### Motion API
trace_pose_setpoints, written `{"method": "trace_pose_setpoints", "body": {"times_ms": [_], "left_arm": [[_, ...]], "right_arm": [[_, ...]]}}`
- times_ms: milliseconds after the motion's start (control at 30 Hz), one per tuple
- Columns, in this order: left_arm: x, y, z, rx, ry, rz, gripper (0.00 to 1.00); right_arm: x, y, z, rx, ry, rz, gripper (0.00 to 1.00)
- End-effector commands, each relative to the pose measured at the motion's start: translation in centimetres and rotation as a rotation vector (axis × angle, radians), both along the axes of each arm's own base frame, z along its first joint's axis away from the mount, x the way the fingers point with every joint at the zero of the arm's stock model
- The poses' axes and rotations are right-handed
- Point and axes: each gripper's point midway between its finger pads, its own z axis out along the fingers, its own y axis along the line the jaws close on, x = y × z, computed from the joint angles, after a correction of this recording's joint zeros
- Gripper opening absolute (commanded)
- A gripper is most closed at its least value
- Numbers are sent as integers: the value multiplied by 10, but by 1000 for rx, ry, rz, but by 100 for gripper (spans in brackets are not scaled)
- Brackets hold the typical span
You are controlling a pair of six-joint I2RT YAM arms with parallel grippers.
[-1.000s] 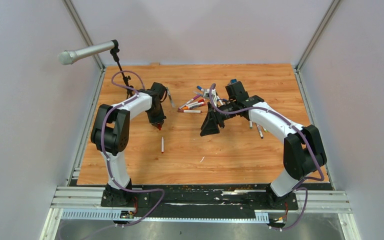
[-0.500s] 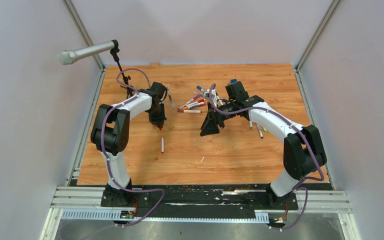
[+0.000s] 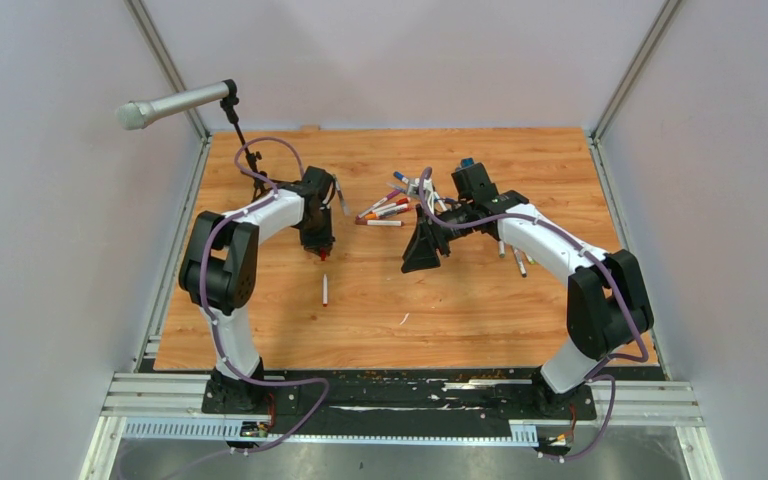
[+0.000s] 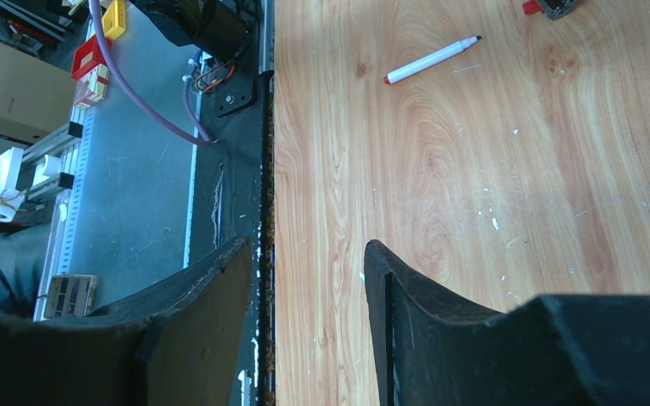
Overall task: Open the pen caps
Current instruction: Adjust the pen cap at the center of the board, then pick up the pen from the center of the board.
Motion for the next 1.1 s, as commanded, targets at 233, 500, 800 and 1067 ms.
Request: {"method": "trace_pose_setpoints", "body": {"times_ms": [233, 500, 800, 1067], "left_arm": [[-1, -5, 14, -6, -7, -46, 43], [-8, -2, 65, -43, -155, -101, 61], [-42, -24, 147, -283, -481, -273, 89], [-58, -6, 184, -246, -674, -312, 100]], "right_arm": [[12, -10, 1, -25, -102, -4, 52], [24, -46, -11, -188, -340, -64, 53], [53, -108, -9, -258, -444, -291, 62], [99, -176, -32, -367, -344, -612, 67]]}}
